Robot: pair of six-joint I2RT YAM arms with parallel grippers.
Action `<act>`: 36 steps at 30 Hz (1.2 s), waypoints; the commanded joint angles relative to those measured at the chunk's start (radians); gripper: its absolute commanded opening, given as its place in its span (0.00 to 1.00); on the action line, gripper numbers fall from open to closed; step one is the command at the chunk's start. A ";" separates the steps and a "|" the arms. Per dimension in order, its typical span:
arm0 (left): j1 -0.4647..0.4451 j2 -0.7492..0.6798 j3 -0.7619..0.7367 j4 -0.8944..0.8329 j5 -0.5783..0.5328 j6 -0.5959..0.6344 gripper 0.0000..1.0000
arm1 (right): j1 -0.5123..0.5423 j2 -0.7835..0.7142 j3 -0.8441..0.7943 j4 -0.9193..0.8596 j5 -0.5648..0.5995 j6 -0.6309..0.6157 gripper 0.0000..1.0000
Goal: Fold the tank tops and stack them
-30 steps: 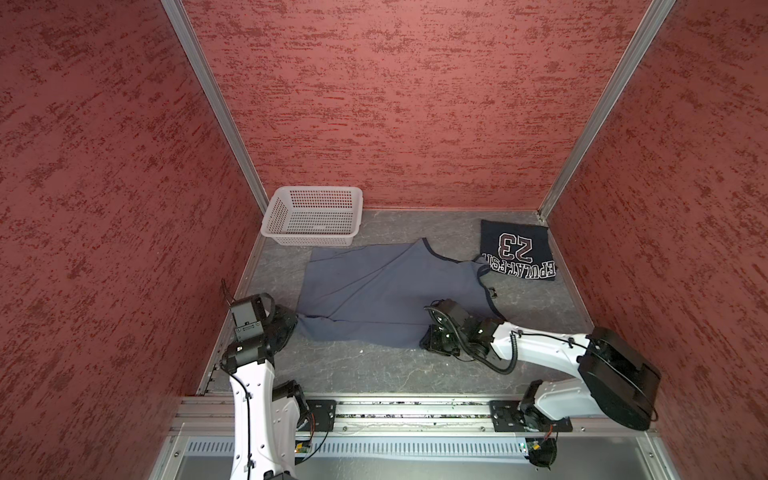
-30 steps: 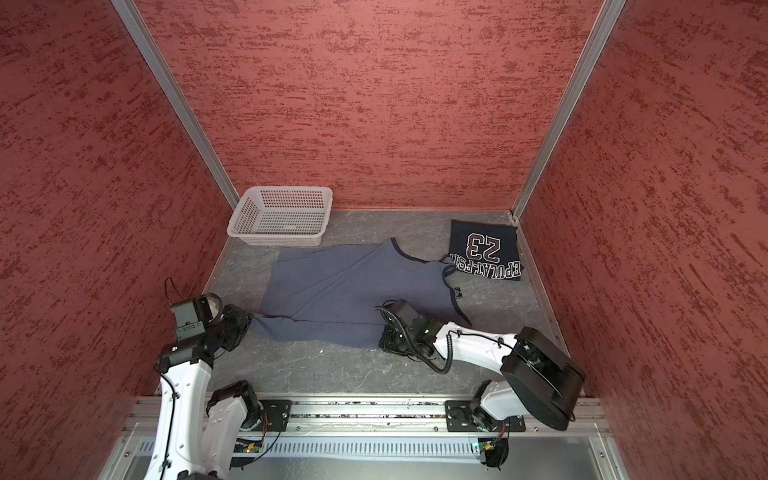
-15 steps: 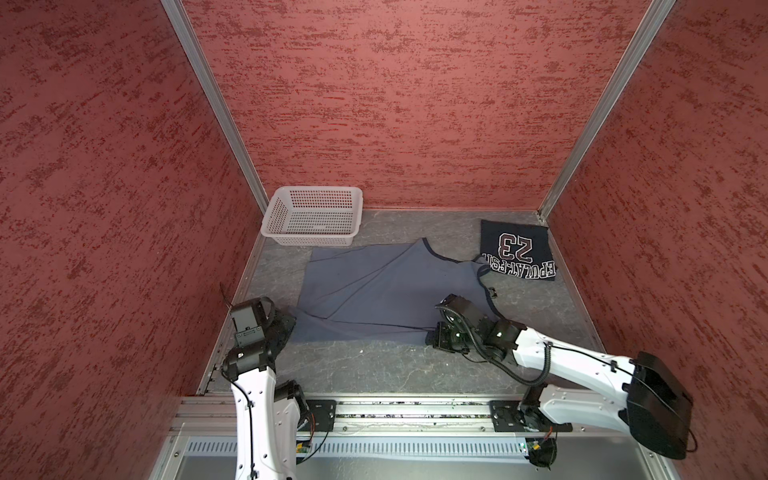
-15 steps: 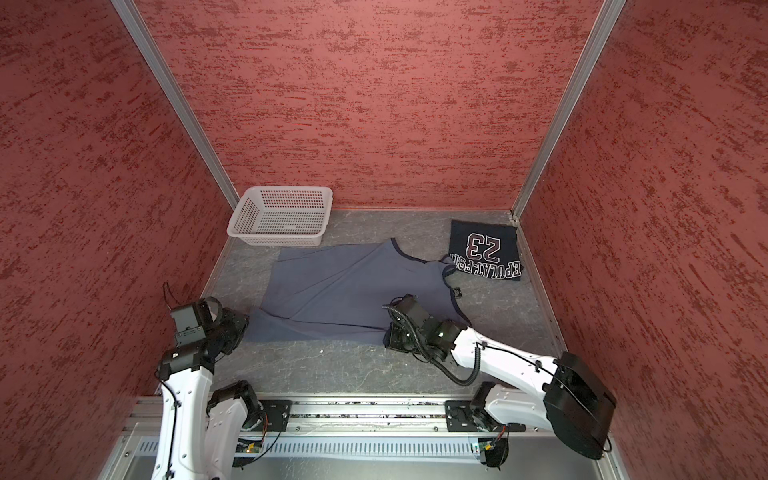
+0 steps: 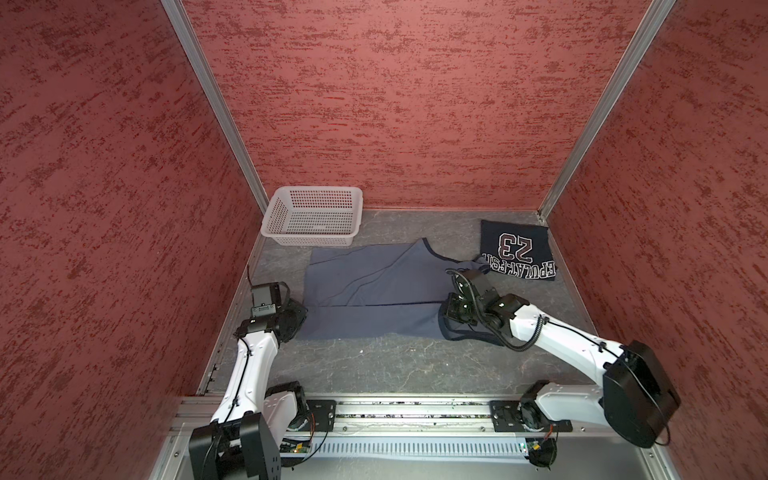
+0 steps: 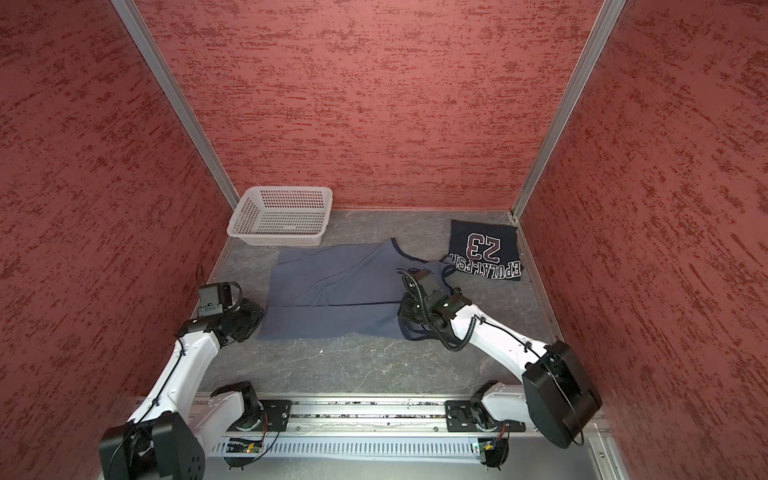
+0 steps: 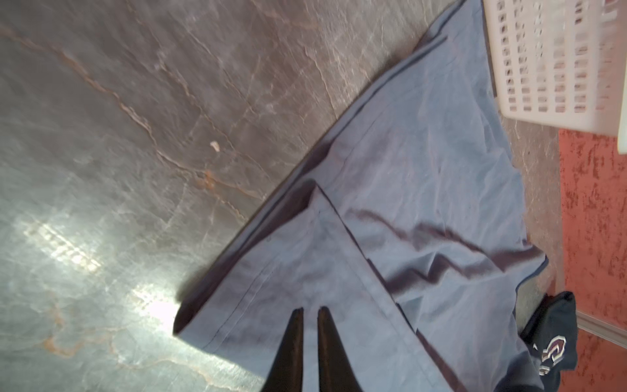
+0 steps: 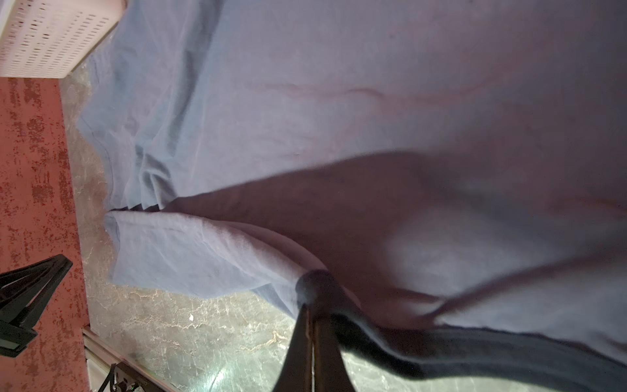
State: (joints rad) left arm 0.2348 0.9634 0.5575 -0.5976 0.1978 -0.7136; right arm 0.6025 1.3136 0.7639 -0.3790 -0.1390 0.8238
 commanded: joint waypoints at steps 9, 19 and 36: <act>-0.037 0.001 0.044 -0.026 -0.109 0.049 0.40 | -0.021 0.098 -0.009 0.114 -0.036 -0.042 0.02; -0.257 0.182 0.038 0.070 -0.138 0.024 0.39 | -0.047 0.184 0.033 0.095 0.021 -0.097 0.01; -0.174 0.317 0.113 0.079 -0.249 0.044 0.48 | -0.047 0.242 0.084 0.112 0.007 -0.128 0.02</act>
State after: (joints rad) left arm 0.0521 1.2659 0.6327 -0.5404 -0.0124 -0.6861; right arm 0.5610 1.5410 0.8181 -0.2874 -0.1448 0.7063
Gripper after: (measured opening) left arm 0.479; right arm 0.044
